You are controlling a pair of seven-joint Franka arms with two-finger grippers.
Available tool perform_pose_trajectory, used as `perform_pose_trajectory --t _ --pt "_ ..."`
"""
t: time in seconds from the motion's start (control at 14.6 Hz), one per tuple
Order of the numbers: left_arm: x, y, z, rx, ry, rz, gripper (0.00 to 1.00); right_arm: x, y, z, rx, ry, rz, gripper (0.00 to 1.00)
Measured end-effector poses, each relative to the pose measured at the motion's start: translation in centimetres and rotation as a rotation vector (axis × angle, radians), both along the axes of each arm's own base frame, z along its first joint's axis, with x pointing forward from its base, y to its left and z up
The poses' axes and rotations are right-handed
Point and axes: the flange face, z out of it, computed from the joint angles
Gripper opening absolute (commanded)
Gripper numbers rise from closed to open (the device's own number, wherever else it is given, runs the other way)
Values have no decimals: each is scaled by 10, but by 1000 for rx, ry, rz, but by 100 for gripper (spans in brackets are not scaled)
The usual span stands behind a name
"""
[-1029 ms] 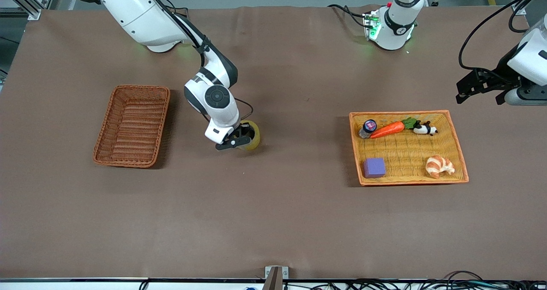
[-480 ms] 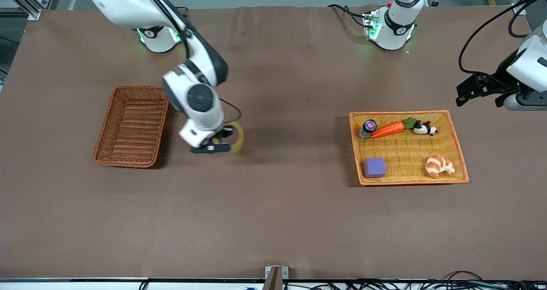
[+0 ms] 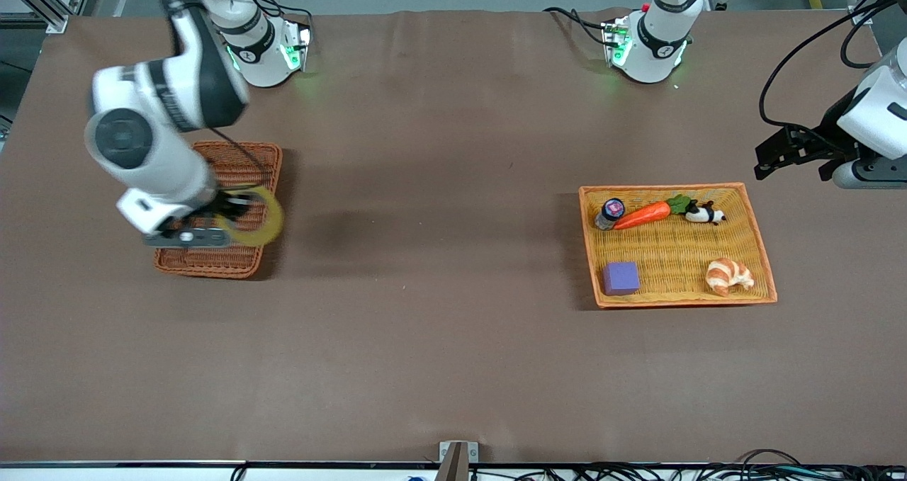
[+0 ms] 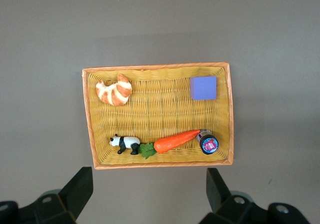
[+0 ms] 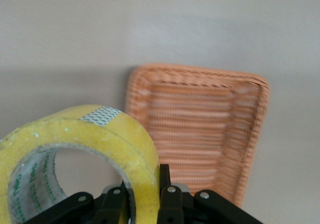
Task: Move tape to another basket
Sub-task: 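Carry the tape over the brown basket and lower it inside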
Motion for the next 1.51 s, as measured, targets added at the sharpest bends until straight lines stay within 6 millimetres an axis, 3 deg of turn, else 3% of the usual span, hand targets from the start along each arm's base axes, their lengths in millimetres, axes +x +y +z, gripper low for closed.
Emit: perform_pose_trajectory --t 0.27,0.41,0.69,0.89,0.96,1.03,1.1,1.17,1.37,1.51 --pt "0 0 1 0 -2 1 100 -38 -94 -59 41 -13 61 0" --pt "0 1 1 0 -3 2 100 -65 -124 -95 57 -33 66 0" --pt "0 1 3 -1 -7 2 100 -110 -122 -153 75 -109 81 2" --pt "-1 1 6 -1 -12 2 100 -116 -120 -170 72 -120 86 7" --pt "-1 1 6 -1 -12 2 100 -116 -121 -177 69 -123 89 13" --pt "-1 1 6 -1 -12 2 100 -116 -121 -185 65 -121 91 38" --pt "-1 1 7 -1 -13 2 100 -117 -121 -193 63 -113 92 73" --pt "-1 1 8 -1 -15 2 100 -118 -121 -198 61 -106 92 100" --pt "-1 5 11 -2 -23 9 100 -110 -122 -188 59 -108 90 100" --pt "0 11 12 -1 -23 14 100 -92 -125 -154 60 -88 78 100"
